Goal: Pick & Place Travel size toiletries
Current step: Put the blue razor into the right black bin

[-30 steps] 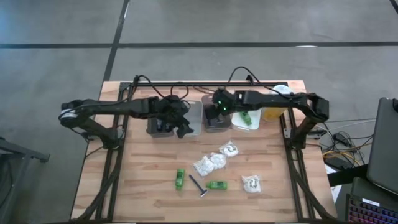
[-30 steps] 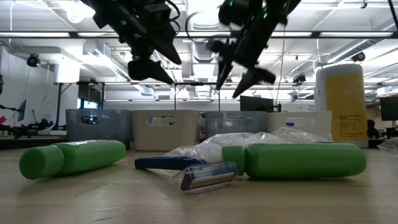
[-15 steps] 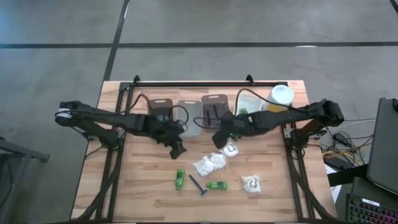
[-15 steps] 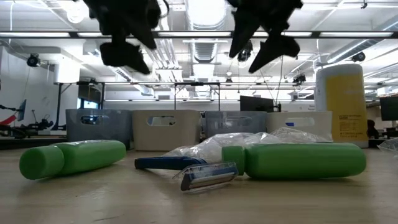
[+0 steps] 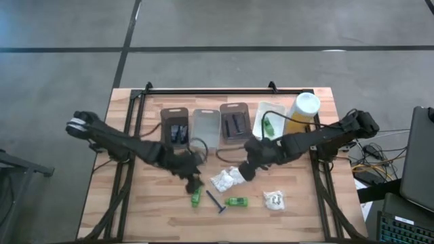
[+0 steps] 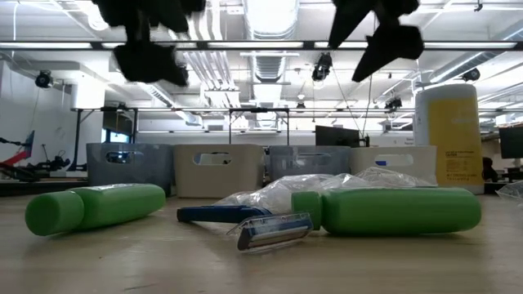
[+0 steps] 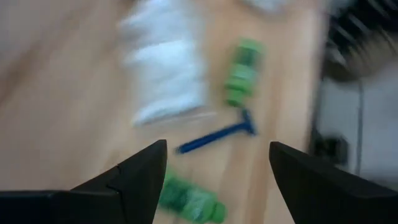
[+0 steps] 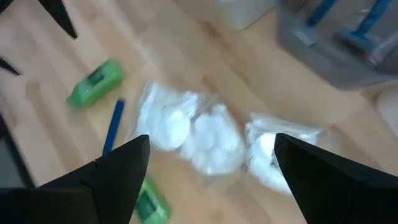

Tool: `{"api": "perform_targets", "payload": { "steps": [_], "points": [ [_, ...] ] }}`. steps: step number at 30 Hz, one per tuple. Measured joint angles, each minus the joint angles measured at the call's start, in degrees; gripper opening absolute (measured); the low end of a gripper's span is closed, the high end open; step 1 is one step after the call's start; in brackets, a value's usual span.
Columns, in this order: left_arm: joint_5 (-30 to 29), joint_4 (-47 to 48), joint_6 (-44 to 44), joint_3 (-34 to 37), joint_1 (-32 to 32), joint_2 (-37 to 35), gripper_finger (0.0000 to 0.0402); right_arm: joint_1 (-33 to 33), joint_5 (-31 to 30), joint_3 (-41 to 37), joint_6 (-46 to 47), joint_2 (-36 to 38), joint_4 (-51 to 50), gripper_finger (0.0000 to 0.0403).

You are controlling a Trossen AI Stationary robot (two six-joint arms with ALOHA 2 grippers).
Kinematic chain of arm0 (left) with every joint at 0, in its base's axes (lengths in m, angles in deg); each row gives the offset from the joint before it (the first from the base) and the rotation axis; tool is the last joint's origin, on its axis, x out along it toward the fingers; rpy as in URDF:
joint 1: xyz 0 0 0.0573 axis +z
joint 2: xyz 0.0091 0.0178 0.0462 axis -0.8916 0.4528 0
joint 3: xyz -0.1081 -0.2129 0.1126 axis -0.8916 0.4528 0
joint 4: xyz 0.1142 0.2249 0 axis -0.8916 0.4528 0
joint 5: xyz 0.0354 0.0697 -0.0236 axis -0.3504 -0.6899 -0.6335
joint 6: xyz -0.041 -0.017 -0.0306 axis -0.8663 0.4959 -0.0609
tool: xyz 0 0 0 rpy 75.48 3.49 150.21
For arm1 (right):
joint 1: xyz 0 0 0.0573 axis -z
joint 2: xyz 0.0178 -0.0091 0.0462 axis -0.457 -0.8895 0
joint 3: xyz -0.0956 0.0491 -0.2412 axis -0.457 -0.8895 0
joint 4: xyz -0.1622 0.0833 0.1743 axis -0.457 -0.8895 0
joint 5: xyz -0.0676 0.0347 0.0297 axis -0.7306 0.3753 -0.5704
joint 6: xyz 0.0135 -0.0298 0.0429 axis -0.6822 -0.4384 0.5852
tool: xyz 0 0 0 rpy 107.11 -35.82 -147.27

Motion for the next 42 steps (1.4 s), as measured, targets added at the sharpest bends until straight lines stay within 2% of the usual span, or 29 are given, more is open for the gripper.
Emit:
{"api": "perform_targets", "payload": {
  "steps": [3,5,14,21,32,35,42],
  "points": [
    [-0.13,-4.75,18.57,-0.86,-3.64,2.70,0.0286,-2.75,0.07,0.11,-0.40,0.00,-0.09,0.0348],
    [-0.54,-4.83,27.68,-2.00,-4.93,4.96,0.0286,-4.22,0.20,0.22,0.40,0.00,-0.04,0.0350],
    [-0.24,-4.63,47.38,-10.89,-5.02,19.15,0.0285,-9.01,-0.57,0.22,8.17,-0.02,-0.17,0.0325],
    [2.35,0.80,50.68,-18.00,-5.03,27.70,0.0255,-13.11,-5.98,0.65,15.55,0.95,-2.60,0.0314],
    [2.55,0.88,53.32,-18.17,-4.33,32.76,0.0189,-17.31,-10.80,0.63,23.25,3.04,-6.77,0.0339],
    [2.98,1.08,53.24,-18.15,-4.06,33.24,0.0155,-17.32,-10.82,0.63,23.58,3.08,-7.17,0.0347],
    [3.19,1.79,52.14,-18.17,-3.66,33.13,0.0045,-17.32,-10.97,0.59,22.16,3.31,-7.81,0.0351]
  ]
}}
